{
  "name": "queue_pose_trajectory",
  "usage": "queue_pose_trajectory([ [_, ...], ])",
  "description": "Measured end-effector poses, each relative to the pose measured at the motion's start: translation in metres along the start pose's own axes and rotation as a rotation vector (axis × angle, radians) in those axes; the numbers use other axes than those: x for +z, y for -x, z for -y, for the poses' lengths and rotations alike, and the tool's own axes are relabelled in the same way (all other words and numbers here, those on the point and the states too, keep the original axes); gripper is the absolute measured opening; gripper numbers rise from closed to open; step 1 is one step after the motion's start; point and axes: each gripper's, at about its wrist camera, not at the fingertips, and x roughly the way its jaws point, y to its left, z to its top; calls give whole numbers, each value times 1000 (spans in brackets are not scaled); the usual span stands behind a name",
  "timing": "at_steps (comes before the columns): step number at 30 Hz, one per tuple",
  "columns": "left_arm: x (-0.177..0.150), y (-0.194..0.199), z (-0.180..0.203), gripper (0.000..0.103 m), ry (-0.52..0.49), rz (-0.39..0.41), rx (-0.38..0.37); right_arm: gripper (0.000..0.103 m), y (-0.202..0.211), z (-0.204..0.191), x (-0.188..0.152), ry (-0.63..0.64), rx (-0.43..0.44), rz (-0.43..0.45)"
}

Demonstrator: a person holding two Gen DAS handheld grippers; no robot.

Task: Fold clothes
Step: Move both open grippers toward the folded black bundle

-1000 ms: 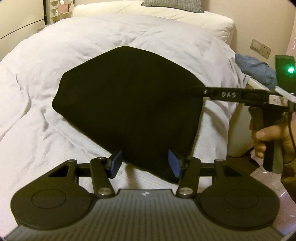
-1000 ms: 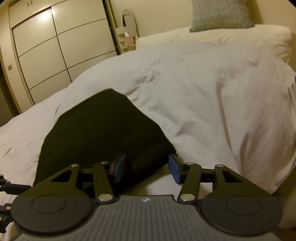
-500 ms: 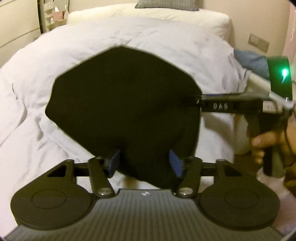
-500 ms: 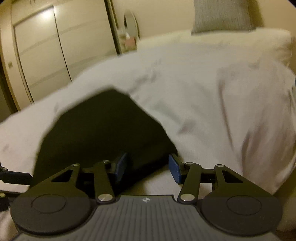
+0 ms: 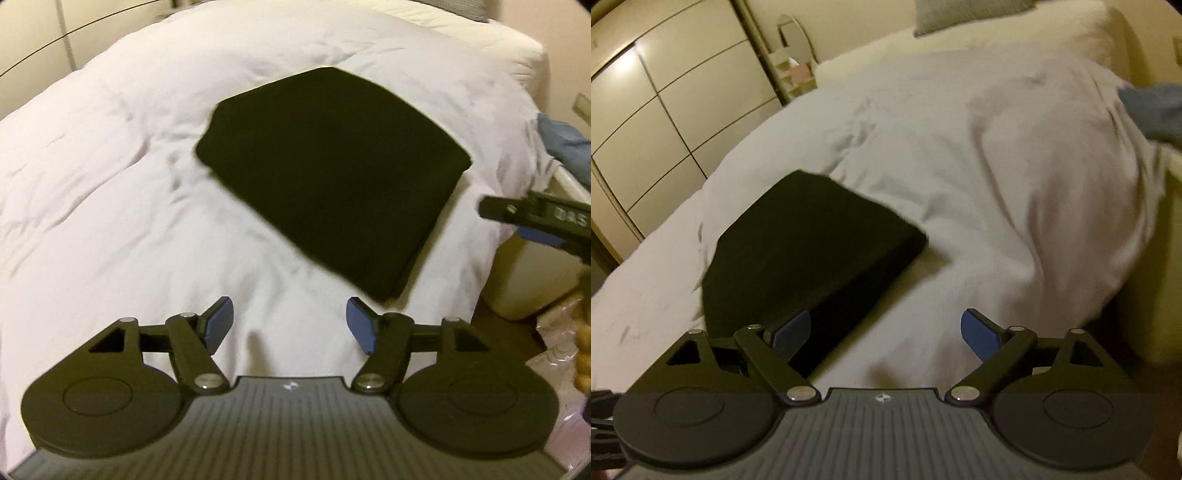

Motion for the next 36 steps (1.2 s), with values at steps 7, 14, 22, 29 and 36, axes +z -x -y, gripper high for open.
queue_pose_trajectory([
  [7,-15,49,-8,78,32,65,31,101,56,-31,-9,55,-66,2],
  [14,-25,90,-11,90,41,133,69,101,98,-61,-16,143,-55,47],
  [22,-46,119,-10,91,46,152,105,101,122,-81,-39,220,-72,35],
  [29,-61,143,-1,96,32,178,155,101,142,-85,-56,264,-59,43],
  [36,-70,160,7,97,13,216,175,101,160,-83,-63,281,-43,62],
])
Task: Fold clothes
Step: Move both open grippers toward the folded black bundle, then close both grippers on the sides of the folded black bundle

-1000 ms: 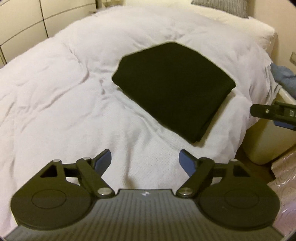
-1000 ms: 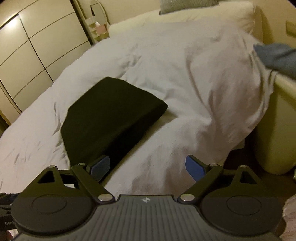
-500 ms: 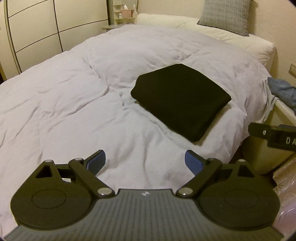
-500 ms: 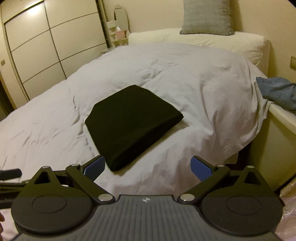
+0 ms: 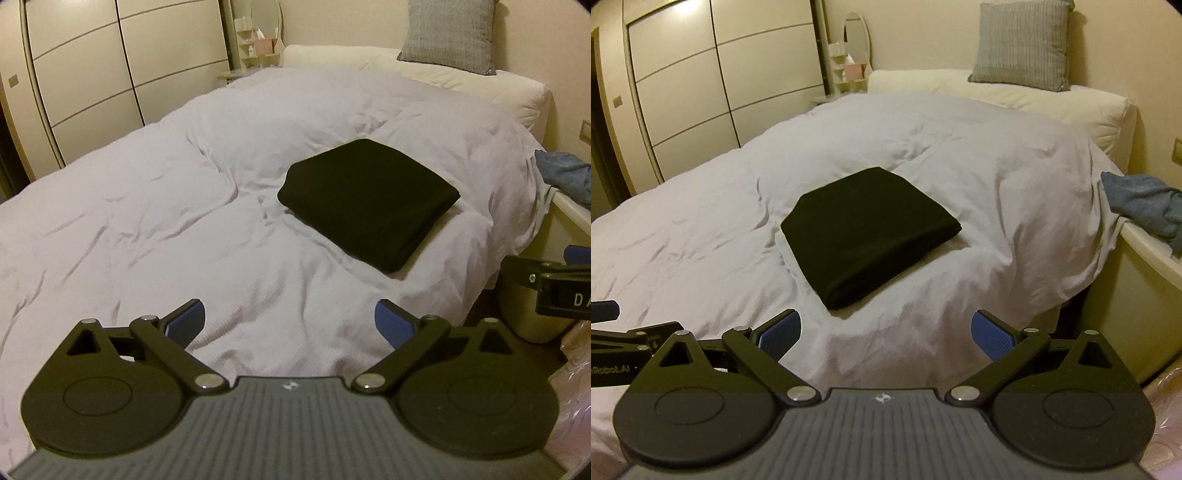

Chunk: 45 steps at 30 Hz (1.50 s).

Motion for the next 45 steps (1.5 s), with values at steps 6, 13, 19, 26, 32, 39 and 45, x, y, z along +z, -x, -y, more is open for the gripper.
queue_pose_trajectory([
  [6,-2,6,0,98,-7,13,-5,101,9,2,-3,-9,3,17],
  [13,-2,-5,-6,98,13,7,-73,101,3,7,-3,-24,9,3],
  [19,3,-40,-21,98,128,-51,-179,101,-26,25,-8,-154,80,-55],
  [26,5,-123,-64,98,524,-165,-466,101,-78,76,-23,-562,359,-61],
  [32,19,-196,-86,98,773,-176,-602,85,-139,101,-19,-812,577,-38],
  [39,34,-263,-84,97,843,-200,-637,82,-201,116,-7,-892,540,-62],
  [45,35,-303,-82,92,896,-204,-659,70,-242,120,-10,-926,538,-88],
])
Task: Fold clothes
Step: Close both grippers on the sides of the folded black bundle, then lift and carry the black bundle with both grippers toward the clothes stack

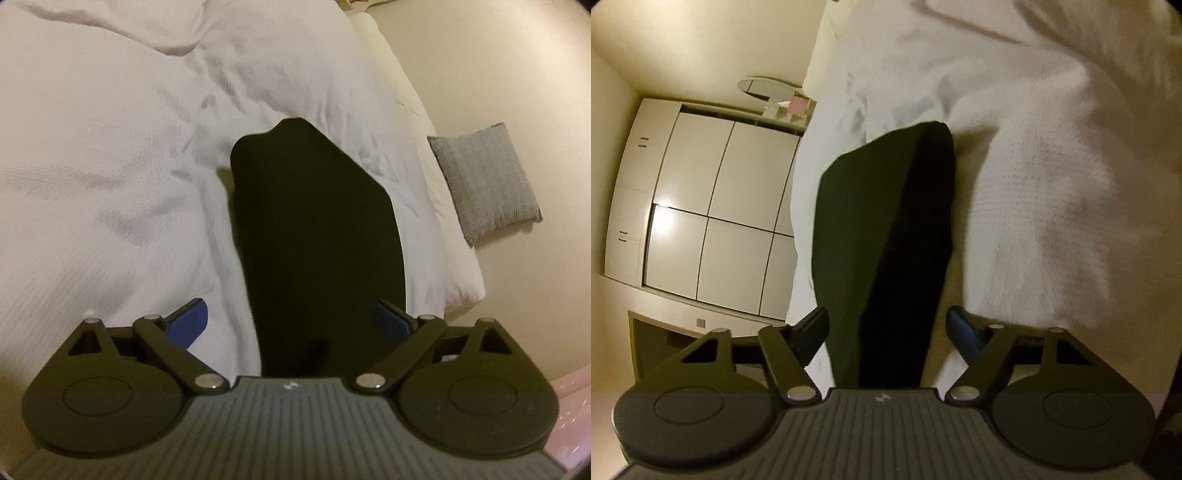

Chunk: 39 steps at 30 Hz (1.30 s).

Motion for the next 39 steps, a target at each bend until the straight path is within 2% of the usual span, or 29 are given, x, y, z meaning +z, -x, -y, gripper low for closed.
queue_pose_trajectory([
  [3,8,-13,-4,87,26,9,-24,68,-12,5,6,-8,7,8],
  [8,16,-33,-14,73,70,34,-94,63,-27,8,15,10,28,25],
  [15,20,-59,-19,69,98,38,-181,48,-39,14,29,11,55,34],
  [16,22,-64,-19,64,95,33,-184,48,-42,14,31,17,56,34],
  [17,24,-69,-18,54,92,29,-183,48,-46,13,33,24,57,34],
  [20,28,-80,-21,33,93,18,-182,32,-57,11,41,51,55,42],
  [21,30,-82,-23,31,108,14,-186,28,-60,12,42,53,65,44],
  [24,37,-79,-21,24,152,-9,-175,24,-65,10,46,41,73,40],
  [29,55,-53,12,18,168,-23,-137,21,-47,-23,45,59,7,1],
  [32,66,-21,39,18,183,-12,-113,21,-40,-61,50,60,-17,-29],
  [35,78,24,61,18,229,21,-103,21,-34,-108,54,71,-32,-79],
  [39,95,109,85,18,292,129,-84,21,-36,-183,45,98,-11,-194],
])
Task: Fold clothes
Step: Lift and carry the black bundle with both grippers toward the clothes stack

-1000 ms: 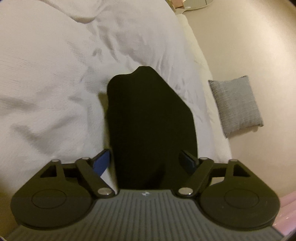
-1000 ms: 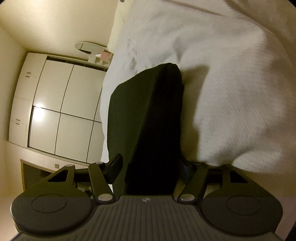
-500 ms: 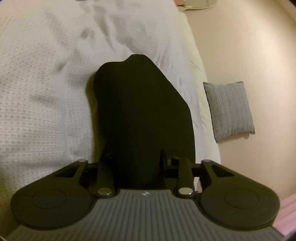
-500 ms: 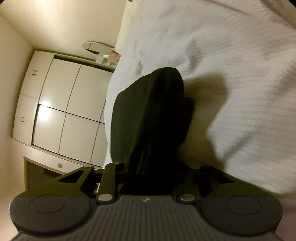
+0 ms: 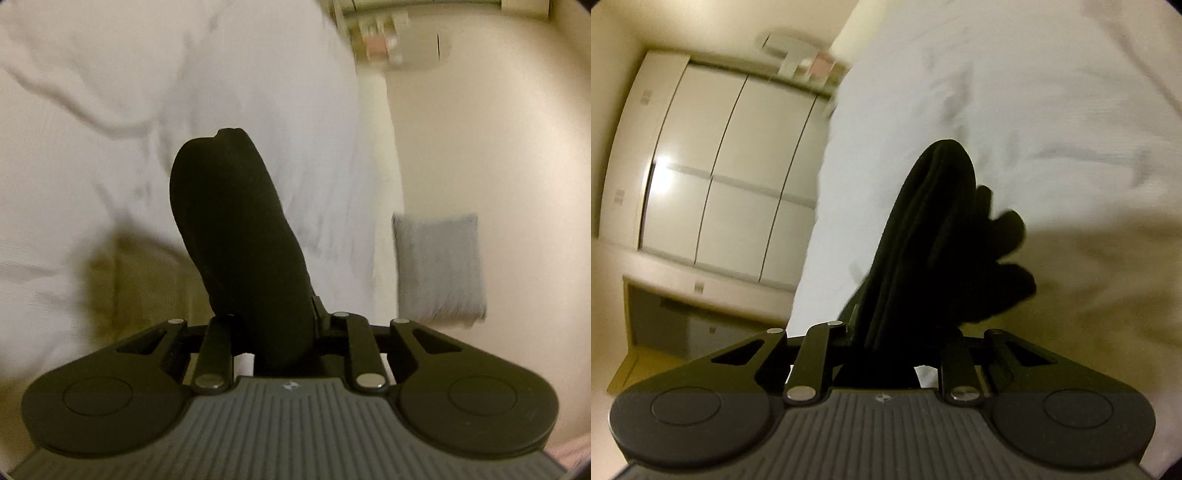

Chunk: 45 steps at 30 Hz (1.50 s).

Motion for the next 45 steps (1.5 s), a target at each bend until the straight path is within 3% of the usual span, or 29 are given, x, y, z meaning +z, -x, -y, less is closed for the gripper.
queue_pose_trajectory([
  [5,15,131,31,18,60,235,19,21,-30,-97,-17,69,82,-204],
  [10,20,265,23,18,115,494,45,21,-93,-192,-68,172,198,-448],
  [14,27,361,-13,18,171,667,68,21,-156,-255,-140,240,275,-626],
  [18,55,447,-61,18,222,763,99,21,-214,-301,-226,272,307,-750],
  [24,134,591,-134,18,265,864,115,21,-307,-373,-374,292,301,-876],
  [29,201,689,-163,18,193,1026,98,21,-402,-462,-473,342,398,-941],
  [33,234,733,-200,19,140,1151,110,21,-464,-515,-543,412,524,-993],
  [35,242,736,-230,20,152,1171,154,21,-499,-522,-569,428,550,-1035],
  [37,249,732,-269,24,231,1149,225,23,-531,-511,-597,440,510,-1076],
  [39,251,722,-312,25,348,1084,283,40,-562,-485,-626,459,359,-1124],
  [40,252,716,-333,24,409,1047,311,40,-574,-470,-639,472,262,-1146],
  [41,248,714,-348,24,446,1042,287,40,-586,-454,-652,486,160,-1167],
  [43,243,717,-352,25,444,1066,228,40,-589,-433,-661,461,113,-1172],
  [45,244,719,-343,25,405,1051,262,39,-580,-431,-661,465,149,-1160],
])
